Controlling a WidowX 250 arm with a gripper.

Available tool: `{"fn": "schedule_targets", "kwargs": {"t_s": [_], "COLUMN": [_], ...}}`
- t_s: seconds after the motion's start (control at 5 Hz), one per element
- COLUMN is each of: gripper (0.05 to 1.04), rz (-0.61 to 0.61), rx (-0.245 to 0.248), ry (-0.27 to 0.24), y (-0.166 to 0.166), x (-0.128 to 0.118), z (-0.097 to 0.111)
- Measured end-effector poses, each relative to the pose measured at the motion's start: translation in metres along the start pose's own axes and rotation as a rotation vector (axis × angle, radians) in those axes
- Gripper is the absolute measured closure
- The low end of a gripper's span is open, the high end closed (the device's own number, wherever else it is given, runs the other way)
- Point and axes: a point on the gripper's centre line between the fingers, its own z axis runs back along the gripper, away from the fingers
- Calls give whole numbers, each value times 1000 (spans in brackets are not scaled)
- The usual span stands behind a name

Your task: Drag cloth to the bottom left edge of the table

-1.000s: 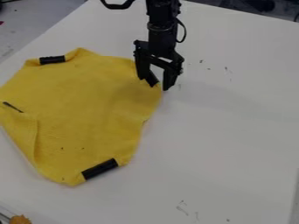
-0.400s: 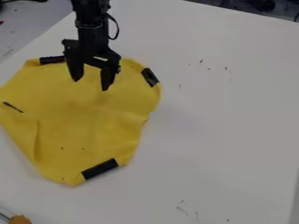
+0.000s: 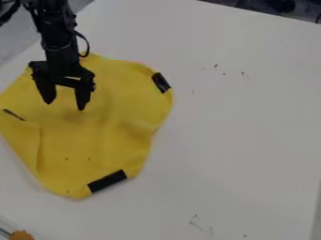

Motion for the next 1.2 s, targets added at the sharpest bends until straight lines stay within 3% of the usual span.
{"fn": "schedule_targets", "kwargs": {"t_s": [0.2, 1.2], "gripper": [83, 83], "rz": [44, 103], "rx": [1, -9], "ry": [-2, 35], "y": [19, 48], "x": [-8, -34], "z": [-5, -15]}}
